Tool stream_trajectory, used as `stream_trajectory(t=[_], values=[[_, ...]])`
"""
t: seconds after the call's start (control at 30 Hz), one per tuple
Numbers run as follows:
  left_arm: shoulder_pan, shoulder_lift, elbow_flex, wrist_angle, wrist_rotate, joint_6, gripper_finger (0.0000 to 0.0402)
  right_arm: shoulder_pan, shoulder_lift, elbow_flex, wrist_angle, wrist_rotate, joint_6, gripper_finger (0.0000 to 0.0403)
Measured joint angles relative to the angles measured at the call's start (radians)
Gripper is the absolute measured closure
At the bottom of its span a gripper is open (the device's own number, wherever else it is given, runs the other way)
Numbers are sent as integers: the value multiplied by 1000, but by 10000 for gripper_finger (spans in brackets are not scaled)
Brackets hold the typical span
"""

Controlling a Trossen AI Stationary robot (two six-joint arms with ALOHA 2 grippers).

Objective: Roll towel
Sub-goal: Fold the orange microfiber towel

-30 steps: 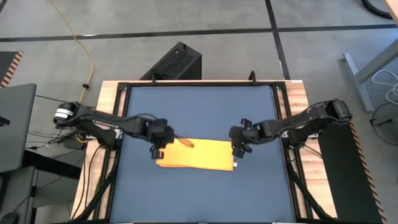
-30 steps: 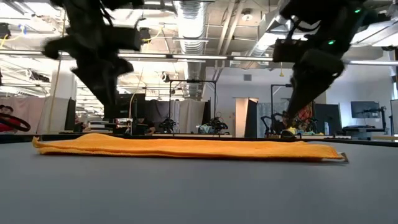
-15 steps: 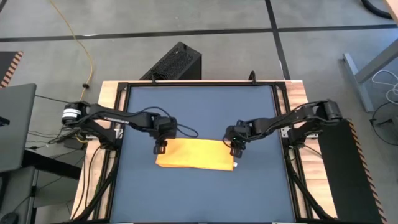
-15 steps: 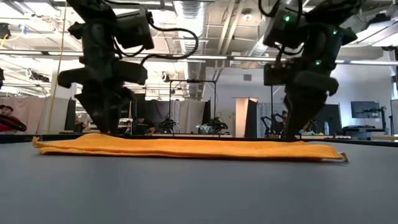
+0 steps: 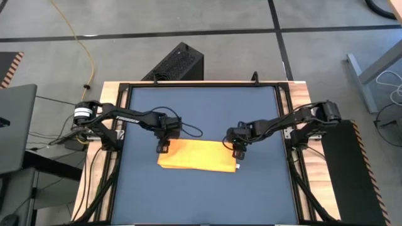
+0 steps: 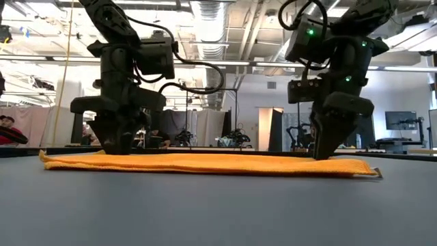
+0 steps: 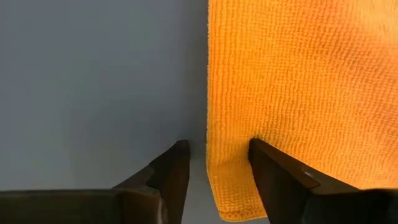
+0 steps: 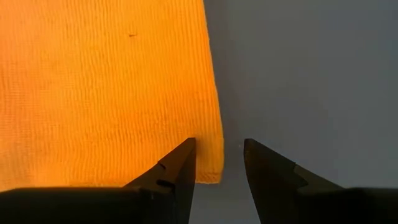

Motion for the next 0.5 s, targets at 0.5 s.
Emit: stream_trajectory(t=[0.5], values=[[-1, -56, -8, -48, 77, -12, 401, 2, 13, 19, -55, -23, -52, 384]])
